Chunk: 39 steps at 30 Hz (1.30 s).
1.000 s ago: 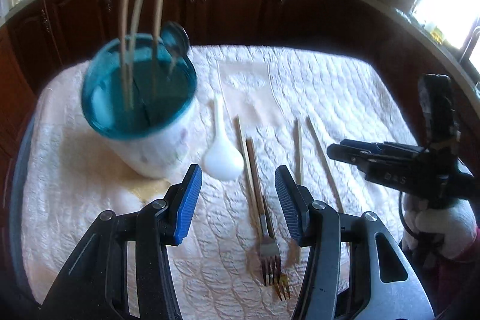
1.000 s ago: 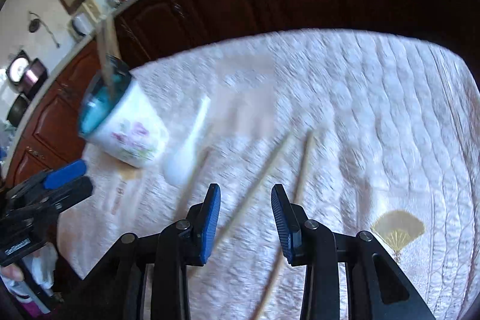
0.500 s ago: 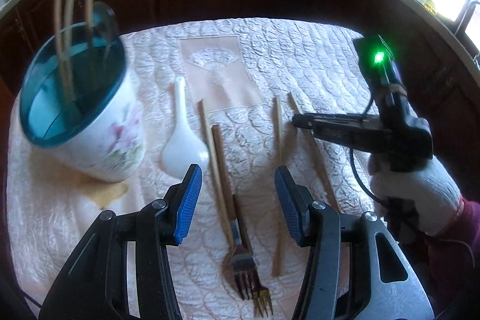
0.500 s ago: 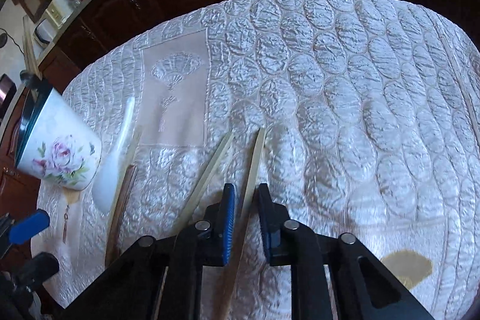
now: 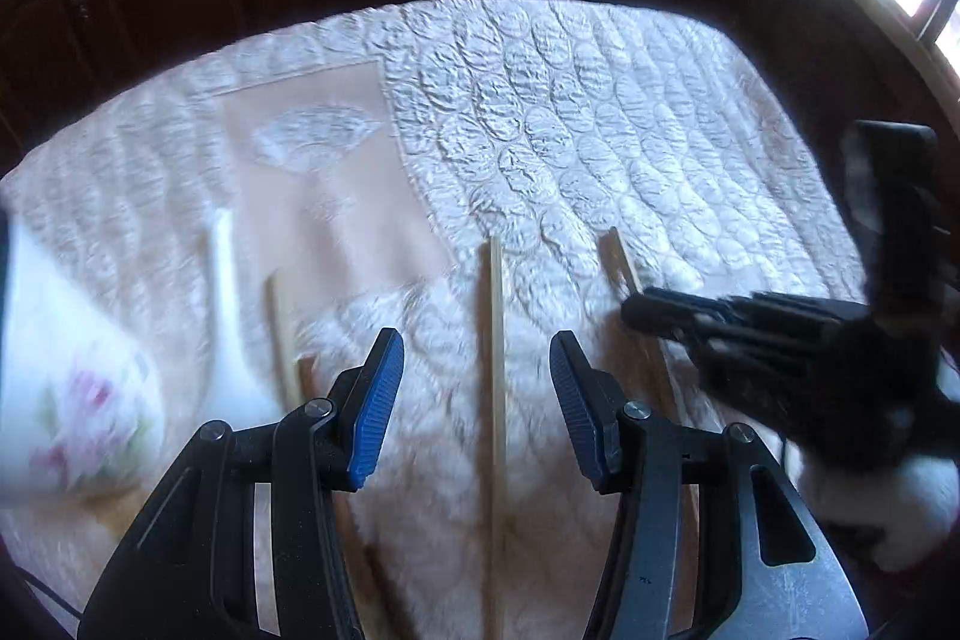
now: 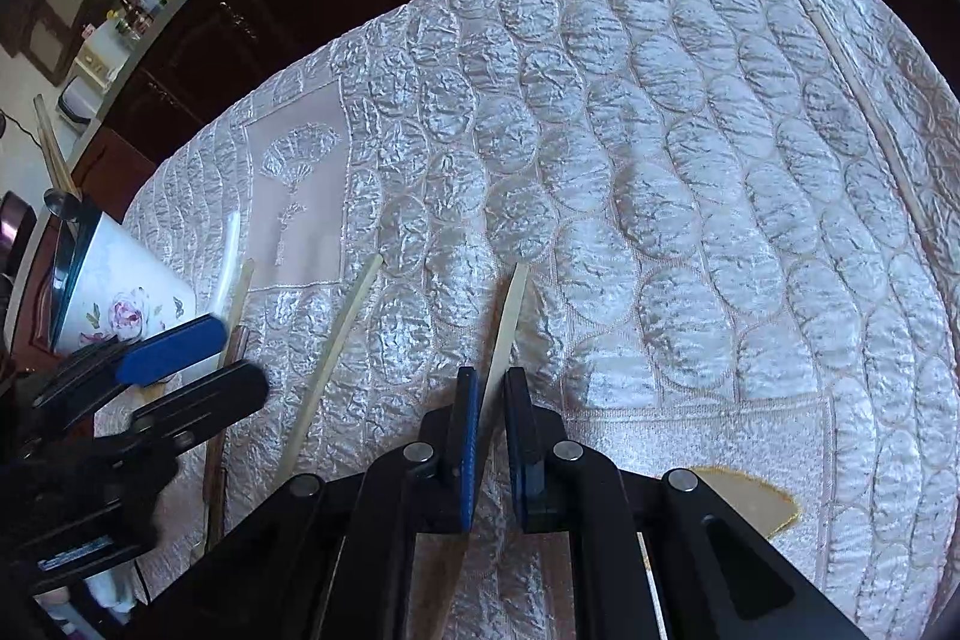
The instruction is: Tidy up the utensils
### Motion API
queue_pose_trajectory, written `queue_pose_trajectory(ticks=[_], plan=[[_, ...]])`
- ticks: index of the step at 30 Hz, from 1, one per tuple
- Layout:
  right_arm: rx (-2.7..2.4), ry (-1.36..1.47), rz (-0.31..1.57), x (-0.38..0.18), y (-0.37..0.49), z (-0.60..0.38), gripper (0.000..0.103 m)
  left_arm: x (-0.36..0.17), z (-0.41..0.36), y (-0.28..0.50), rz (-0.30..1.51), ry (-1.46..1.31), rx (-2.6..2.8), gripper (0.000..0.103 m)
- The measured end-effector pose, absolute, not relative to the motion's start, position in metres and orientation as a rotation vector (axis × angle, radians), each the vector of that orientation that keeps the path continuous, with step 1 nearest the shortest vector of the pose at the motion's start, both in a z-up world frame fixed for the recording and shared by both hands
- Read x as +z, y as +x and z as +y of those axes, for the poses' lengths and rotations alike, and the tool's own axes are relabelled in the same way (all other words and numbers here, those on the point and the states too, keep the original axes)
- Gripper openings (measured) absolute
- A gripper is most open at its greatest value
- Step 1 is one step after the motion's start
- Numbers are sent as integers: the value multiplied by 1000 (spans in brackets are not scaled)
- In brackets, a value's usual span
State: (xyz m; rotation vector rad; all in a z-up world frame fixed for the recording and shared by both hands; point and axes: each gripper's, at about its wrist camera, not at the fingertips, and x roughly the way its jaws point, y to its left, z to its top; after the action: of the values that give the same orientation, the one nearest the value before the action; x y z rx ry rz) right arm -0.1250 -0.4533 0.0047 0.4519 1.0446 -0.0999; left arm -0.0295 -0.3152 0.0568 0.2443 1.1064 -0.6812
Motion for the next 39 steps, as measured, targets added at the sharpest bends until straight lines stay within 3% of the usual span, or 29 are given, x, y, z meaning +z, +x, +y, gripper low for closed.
queue_pose_trajectory(ticks=[2,7,10,11,14,15,31,36,37,38,39], plan=[[-103,432,1049,6,-124,-457,13,49,-328,-25,1118,271,-677,50],[-95,435,1061,5,-108,-459,14,30,-347,-11,1143,297,-656,49],[-83,426,1061,4,-95,-460,14,23,-354,-7,1154,313,-651,42],[-79,425,1057,4,-92,-459,14,22,-355,-6,1147,321,-649,38],[-65,412,1048,4,-86,-456,10,22,-356,-5,1139,343,-650,7],[-63,409,1046,5,-85,-454,10,23,-355,-3,1144,331,-654,5],[77,352,884,94,-124,-416,6,113,-261,-51,975,117,-752,4],[36,290,936,83,-119,-408,8,125,-240,-57,955,83,-722,5],[18,268,971,74,-112,-406,15,126,-236,-57,929,75,-730,5],[-1,246,1002,65,-107,-405,28,128,-231,-59,925,64,-728,5],[-10,234,1024,54,-103,-403,31,129,-229,-61,921,63,-723,5]])
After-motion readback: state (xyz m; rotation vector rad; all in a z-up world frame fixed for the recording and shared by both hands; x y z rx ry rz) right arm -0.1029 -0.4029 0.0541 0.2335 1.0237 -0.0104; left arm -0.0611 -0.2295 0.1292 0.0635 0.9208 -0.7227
